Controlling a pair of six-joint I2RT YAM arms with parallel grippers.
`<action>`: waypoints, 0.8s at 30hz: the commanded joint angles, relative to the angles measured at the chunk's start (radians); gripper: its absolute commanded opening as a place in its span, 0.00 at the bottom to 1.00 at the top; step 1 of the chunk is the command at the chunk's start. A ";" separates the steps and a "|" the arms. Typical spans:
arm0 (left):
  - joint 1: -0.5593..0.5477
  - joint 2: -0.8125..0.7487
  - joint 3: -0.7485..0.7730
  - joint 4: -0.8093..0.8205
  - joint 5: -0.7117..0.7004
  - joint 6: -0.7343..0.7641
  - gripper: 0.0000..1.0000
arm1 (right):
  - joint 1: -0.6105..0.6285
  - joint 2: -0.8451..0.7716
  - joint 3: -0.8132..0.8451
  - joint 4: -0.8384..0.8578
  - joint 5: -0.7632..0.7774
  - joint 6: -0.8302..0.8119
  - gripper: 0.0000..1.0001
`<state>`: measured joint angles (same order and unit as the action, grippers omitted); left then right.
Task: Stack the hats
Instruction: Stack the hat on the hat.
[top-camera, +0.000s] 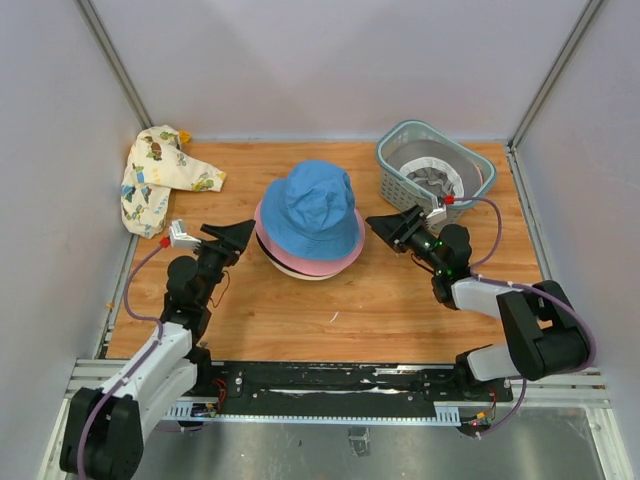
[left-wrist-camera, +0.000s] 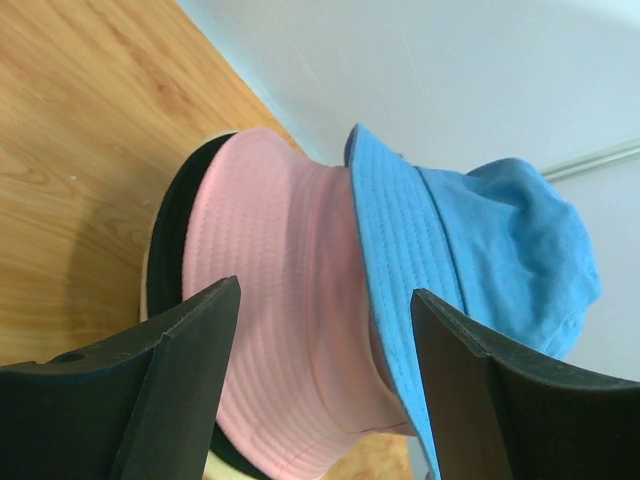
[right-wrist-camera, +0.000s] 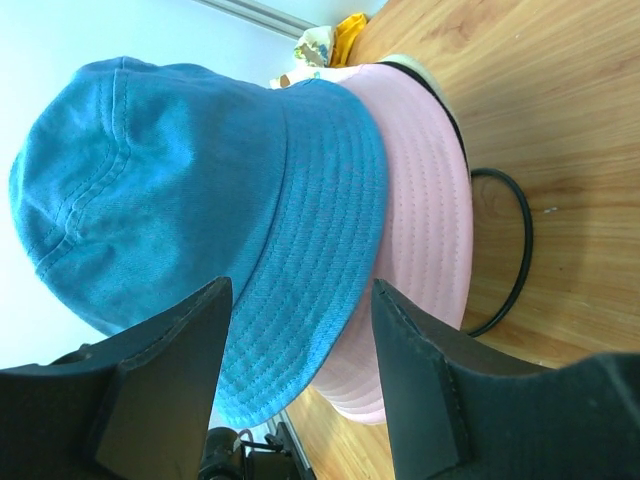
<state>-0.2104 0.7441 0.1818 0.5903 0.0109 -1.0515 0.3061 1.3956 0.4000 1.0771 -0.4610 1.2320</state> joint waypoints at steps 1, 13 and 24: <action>0.023 0.110 -0.005 0.297 0.118 -0.078 0.74 | 0.022 0.022 0.012 0.077 -0.004 0.031 0.59; 0.031 0.341 0.037 0.525 0.197 -0.146 0.74 | 0.051 0.119 0.026 0.187 -0.010 0.080 0.59; 0.031 0.487 0.065 0.683 0.226 -0.186 0.62 | 0.077 0.181 0.046 0.247 0.000 0.108 0.59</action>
<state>-0.1852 1.1839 0.2260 1.1484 0.2108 -1.2163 0.3489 1.5562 0.4171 1.2434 -0.4637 1.3159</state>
